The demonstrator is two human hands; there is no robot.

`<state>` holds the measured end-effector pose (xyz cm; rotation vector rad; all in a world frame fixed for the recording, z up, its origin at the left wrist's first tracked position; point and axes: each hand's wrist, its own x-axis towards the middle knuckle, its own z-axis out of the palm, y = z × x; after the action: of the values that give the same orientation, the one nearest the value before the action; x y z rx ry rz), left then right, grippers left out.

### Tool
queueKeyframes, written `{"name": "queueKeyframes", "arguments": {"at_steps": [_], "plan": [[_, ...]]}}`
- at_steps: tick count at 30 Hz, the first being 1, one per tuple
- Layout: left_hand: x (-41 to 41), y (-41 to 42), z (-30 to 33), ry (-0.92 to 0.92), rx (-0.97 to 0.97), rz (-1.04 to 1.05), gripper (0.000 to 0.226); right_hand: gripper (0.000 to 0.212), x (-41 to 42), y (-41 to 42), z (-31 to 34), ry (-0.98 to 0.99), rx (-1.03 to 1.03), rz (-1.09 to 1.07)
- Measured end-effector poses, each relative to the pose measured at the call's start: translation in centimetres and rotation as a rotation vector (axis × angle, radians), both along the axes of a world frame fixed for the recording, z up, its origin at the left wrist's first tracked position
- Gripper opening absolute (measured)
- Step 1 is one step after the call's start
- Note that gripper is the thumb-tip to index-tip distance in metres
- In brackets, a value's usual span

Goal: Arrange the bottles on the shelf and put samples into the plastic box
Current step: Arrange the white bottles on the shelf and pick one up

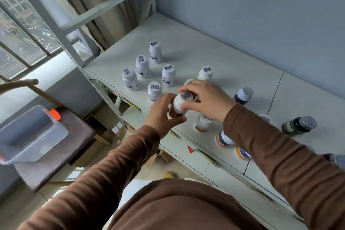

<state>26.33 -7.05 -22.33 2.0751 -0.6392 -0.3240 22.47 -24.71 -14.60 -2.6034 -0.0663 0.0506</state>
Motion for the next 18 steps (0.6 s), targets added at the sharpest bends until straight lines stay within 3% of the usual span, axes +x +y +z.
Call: {"name": "queueKeyframes", "arguments": {"at_steps": [8,14,18], "plan": [[0.9,2.7,-0.1,-0.303,0.529,-0.094,0.066,0.041,0.1,0.9,-3.3,0.070,-0.167,0.030],[1.8,2.5,1.8,-0.414,0.600,-0.108,0.063,0.042,0.3,1.4,-4.5,0.084,-0.198,0.045],[2.6,2.0,3.1,-0.505,0.592,-0.102,0.061,0.054,0.6,1.0,-3.5,0.119,-0.165,0.046]]}}
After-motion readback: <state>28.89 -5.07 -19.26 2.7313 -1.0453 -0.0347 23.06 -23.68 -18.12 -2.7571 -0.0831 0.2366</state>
